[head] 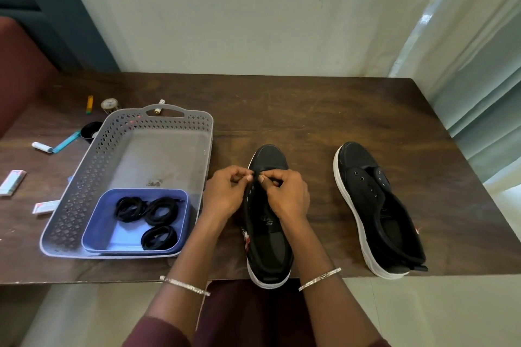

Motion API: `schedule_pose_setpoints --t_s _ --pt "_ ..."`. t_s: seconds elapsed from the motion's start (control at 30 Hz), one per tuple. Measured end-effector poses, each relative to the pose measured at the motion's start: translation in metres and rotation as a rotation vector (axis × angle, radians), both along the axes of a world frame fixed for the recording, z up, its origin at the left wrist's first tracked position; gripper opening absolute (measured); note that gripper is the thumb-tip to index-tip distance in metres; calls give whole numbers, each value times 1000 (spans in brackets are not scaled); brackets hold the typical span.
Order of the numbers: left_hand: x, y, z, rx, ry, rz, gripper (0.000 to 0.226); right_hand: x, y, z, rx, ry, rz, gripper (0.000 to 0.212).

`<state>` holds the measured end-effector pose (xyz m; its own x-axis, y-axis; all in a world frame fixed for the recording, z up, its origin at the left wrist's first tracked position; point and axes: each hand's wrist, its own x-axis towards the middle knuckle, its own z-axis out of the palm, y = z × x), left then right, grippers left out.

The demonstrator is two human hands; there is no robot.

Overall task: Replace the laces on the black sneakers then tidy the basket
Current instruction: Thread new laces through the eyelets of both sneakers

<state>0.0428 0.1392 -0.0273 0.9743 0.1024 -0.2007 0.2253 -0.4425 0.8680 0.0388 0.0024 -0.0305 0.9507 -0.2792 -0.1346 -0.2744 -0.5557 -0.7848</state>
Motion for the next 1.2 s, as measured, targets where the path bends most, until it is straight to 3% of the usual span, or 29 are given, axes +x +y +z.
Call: schedule_pose_setpoints --t_s 0.23,0.3,0.53,0.6,0.67,0.7,0.8,0.9,0.97,1.07,1.2 --pt "18 0 22 249 -48 -21 12 0 -6 -8 -68 25 116 15" --pt "23 11 40 237 -26 9 16 1 -11 -6 -67 62 151 16" --pt "20 31 126 -612 138 -36 25 6 -27 -5 106 149 249 20" --pt "22 34 145 -737 142 -29 24 6 -31 -4 138 175 276 22" --pt "25 37 162 -581 78 -95 25 8 -31 -3 148 209 290 24" --pt "26 38 170 -358 11 -166 23 9 -31 -2 134 224 297 25" --pt "38 50 185 546 -212 -496 14 12 -26 3 56 271 333 27" --pt "38 57 196 1156 -49 -795 39 15 -22 -3 29 291 323 29" --pt "34 62 206 1411 -4 -831 31 15 -20 -7 14 291 314 29" --pt "32 79 236 1424 -72 -743 28 16 -19 -8 -5 285 320 29" --pt "21 104 273 814 -9 -662 33 16 -23 -6 22 291 315 29"
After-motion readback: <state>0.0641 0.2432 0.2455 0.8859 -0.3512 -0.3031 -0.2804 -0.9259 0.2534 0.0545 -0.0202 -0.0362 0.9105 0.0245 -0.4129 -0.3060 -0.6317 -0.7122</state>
